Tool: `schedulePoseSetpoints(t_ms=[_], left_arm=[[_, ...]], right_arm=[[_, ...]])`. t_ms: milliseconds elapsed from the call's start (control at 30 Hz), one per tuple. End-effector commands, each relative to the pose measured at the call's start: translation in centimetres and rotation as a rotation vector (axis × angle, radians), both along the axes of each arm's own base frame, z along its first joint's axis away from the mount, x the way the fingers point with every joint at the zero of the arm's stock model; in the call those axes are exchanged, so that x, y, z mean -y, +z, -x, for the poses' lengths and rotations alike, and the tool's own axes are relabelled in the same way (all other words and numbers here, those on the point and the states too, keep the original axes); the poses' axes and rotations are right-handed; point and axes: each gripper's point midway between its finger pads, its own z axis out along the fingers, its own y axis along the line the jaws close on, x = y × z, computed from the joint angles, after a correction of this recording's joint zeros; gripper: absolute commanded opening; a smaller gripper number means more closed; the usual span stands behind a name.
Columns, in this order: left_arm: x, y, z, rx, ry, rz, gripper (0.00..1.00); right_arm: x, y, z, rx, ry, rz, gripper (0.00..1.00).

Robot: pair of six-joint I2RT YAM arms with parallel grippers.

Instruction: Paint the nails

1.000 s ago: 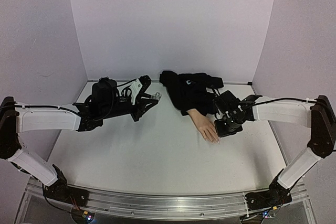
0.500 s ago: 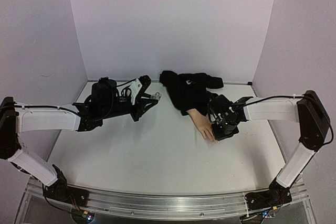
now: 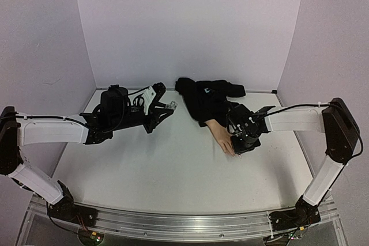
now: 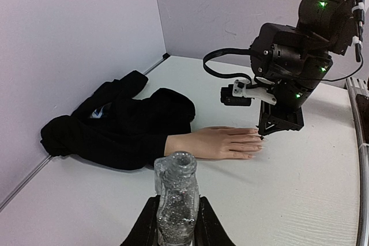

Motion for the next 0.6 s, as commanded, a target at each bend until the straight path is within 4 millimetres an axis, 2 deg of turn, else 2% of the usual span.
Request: schedulePoseSetpoints(t_ms=[0,567], left_arm=[[-0.6,3.0,0.2,0.065,0.006,0.059,0.0],[-0.5,3.1,0.2,0.065,0.002,0.061,0.0]], right_arm=[[-0.4,0.3,-0.6,0.019,0.001,0.0,0.0],[0.3,-0.5,0.4,-0.007,-0.015,0.007,0.0]])
